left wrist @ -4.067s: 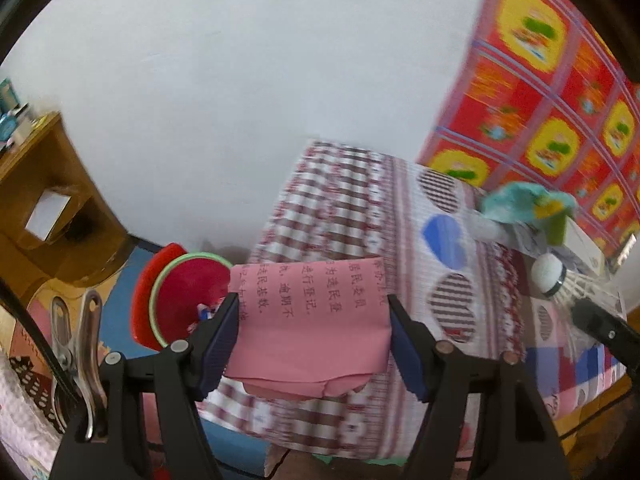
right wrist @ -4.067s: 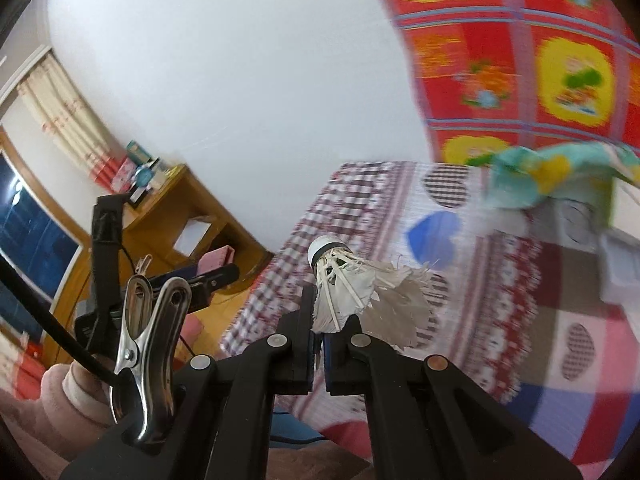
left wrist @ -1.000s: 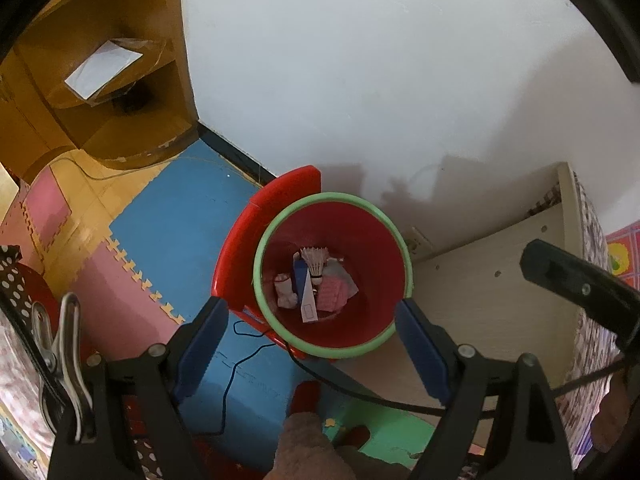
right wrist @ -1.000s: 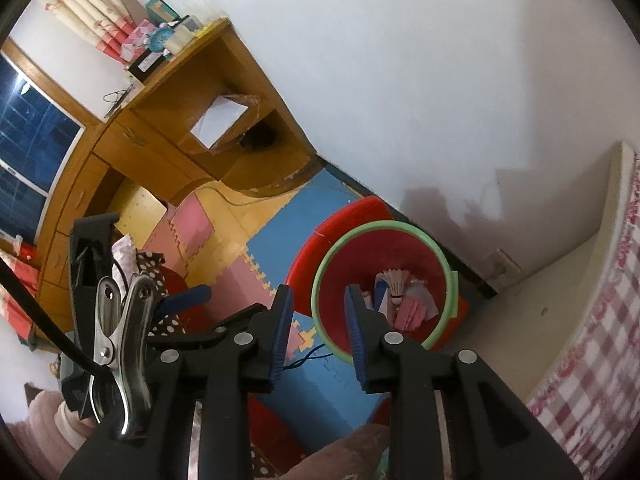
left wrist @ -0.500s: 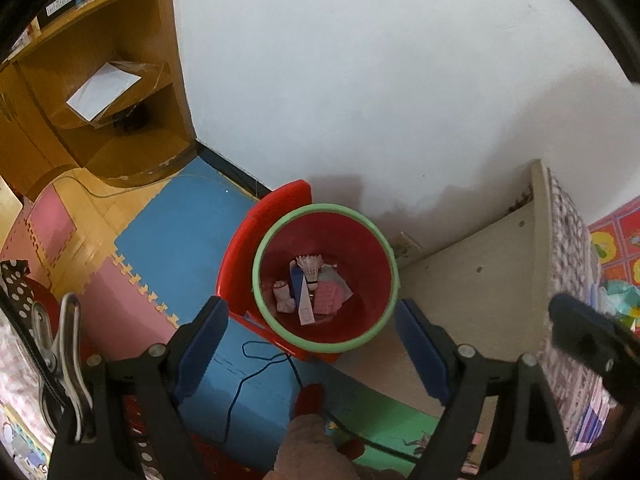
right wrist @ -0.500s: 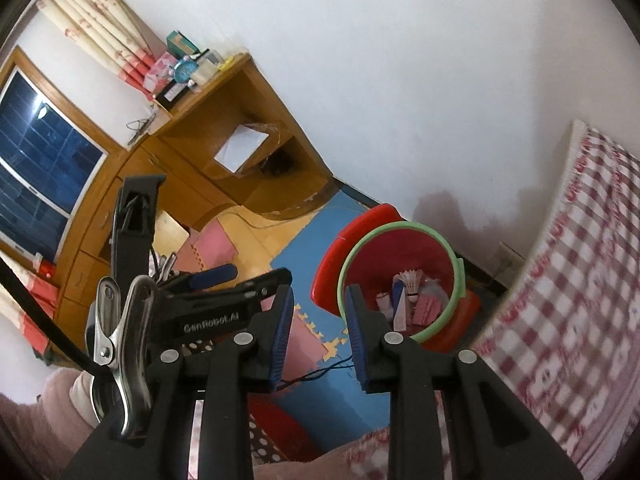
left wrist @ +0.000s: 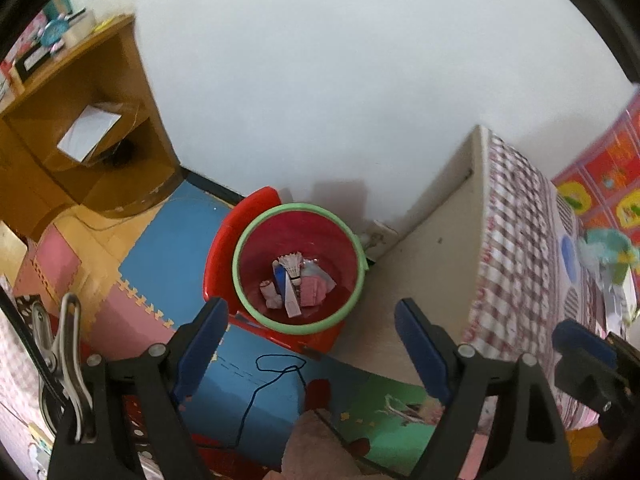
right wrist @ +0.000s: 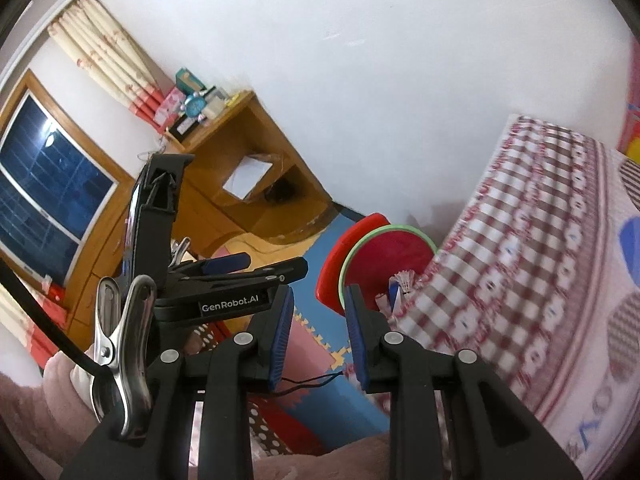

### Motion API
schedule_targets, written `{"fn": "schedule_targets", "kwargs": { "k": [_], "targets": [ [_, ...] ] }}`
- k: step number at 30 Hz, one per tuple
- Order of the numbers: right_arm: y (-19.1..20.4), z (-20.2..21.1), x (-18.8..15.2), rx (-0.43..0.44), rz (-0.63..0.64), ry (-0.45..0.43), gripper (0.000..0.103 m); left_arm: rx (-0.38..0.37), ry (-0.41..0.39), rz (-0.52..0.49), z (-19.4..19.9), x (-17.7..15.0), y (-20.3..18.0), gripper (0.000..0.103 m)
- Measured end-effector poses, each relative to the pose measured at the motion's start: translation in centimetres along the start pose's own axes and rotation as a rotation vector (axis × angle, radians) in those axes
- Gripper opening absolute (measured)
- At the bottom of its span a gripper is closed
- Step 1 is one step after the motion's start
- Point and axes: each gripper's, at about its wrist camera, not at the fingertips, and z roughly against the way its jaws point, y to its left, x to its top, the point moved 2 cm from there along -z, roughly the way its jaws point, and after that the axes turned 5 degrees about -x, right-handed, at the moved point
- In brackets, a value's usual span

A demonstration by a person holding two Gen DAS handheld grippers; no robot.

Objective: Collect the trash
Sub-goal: 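Swing both open tools back from the bucket to the bed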

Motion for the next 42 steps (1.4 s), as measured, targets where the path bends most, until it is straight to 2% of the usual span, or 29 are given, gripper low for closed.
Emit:
{"fn": "schedule_targets", "kwargs": {
  "k": [5, 19, 32, 42],
  "targets": [
    [-1.5, 4.2, -1.9, -0.021, -0.04, -0.051, 0.028, -0.014, -0.015, -0.061, 1.9, -1.3, -3.5, 0.089],
    [-6.4, 16.0, -7.9, -0.152, -0.165, -0.206, 0.028, -0.125, -0.042, -0.23, 5.3, -5.7, -15.8, 0.089],
    [-12.8, 24.6, -13.9, -0.28, -0.312, -0.305, 0.028, -0.185, -0.013, -0.38, 4.5, -10.2, -26.1, 0.088],
    [-18.6, 28.8, -16.3, -0.373, -0.437, -0.357, 0.028, -0.181, -0.018, -0.48, 3.4, -9.7, -33.6, 0.088]
  ]
}}
